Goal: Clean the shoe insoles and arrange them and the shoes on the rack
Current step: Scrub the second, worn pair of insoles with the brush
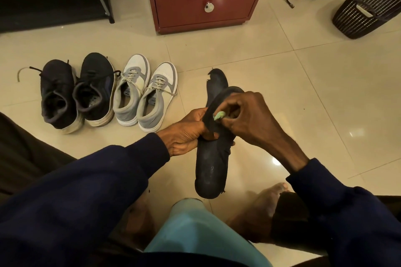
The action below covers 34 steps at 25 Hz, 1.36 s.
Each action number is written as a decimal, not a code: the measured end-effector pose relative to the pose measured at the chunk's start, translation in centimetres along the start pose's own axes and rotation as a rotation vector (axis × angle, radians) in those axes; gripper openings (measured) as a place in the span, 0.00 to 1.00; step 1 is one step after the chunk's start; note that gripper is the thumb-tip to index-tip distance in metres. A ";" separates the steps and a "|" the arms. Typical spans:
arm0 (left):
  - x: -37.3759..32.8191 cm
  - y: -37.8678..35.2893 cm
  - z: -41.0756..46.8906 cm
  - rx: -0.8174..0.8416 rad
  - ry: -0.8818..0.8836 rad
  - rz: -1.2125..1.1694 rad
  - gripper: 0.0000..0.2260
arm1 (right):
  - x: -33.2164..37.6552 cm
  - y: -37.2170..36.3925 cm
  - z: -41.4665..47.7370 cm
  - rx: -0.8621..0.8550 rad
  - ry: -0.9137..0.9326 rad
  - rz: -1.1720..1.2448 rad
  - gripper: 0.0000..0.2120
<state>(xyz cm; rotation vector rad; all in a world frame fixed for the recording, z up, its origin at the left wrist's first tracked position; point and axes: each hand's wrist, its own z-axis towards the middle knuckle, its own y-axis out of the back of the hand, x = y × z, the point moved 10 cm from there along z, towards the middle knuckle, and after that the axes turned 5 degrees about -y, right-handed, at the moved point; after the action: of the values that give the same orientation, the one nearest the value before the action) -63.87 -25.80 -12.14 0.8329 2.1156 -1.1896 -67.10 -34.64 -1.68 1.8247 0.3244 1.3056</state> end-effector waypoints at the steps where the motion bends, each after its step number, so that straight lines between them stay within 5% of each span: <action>1: 0.0 -0.2 0.0 0.005 0.005 -0.006 0.24 | -0.1 -0.1 0.1 0.011 0.002 -0.023 0.06; 5: -0.3 -0.7 -0.2 0.026 0.001 -0.032 0.24 | -1.7 2.1 0.3 -0.147 -0.017 -0.066 0.06; 10: -0.8 0.3 -0.1 -0.048 -0.043 -0.002 0.18 | 0.9 -1.2 0.0 0.040 0.051 -0.068 0.06; 14: -0.7 -0.3 -0.2 -0.005 -0.014 -0.043 0.21 | -0.9 1.8 0.4 -0.181 0.021 -0.128 0.07; 18: -0.5 0.9 0.1 -0.100 -0.041 0.030 0.16 | 1.1 -1.6 -0.5 0.076 0.049 -0.057 0.07; 23: -0.2 0.6 0.2 -0.056 -0.003 0.008 0.20 | -1.0 1.3 0.3 -0.140 -0.005 -0.126 0.07; 27: -0.6 0.9 0.1 -0.086 -0.041 0.035 0.14 | 1.4 -1.4 -0.6 0.087 0.056 -0.028 0.07; 31: -0.1 0.8 0.2 -0.061 -0.004 0.010 0.20 | -0.8 1.0 0.3 -0.107 0.020 -0.074 0.07; 34: -0.4 0.3 0.3 -0.020 -0.001 -0.044 0.25 | -2.6 3.0 0.4 -0.164 -0.073 0.121 0.05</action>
<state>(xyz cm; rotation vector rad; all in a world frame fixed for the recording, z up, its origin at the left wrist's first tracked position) -63.32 -26.02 -12.17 0.7807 2.1516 -1.1887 -68.64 -38.35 -1.14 1.7704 0.0661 1.3037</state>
